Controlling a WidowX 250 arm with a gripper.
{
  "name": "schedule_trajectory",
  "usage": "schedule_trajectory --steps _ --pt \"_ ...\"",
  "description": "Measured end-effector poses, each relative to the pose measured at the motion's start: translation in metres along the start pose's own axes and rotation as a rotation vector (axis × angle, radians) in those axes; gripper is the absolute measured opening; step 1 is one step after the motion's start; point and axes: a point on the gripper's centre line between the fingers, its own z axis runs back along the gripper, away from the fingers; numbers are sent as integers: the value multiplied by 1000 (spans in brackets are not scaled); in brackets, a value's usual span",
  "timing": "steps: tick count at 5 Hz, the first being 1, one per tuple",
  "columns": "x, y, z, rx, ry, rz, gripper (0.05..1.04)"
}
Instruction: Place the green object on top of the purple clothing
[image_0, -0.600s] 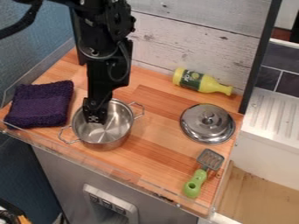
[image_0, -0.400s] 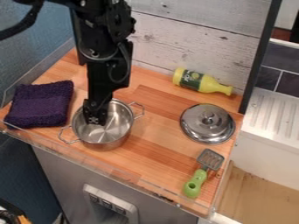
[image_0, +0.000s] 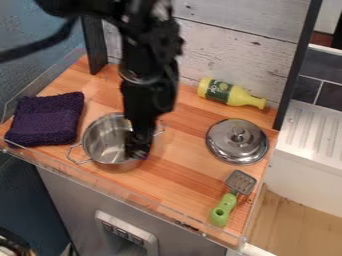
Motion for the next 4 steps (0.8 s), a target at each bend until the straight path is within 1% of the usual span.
schedule_trajectory --steps 1,2,3,4 --pt "12 -21 -3 -30 48 211 1001" --pt "28 -38 -13 -91 54 455 1001" --pt "44 -46 -18 -104 14 606 1001" --pt "59 -58 -27 -110 1 650 1001"
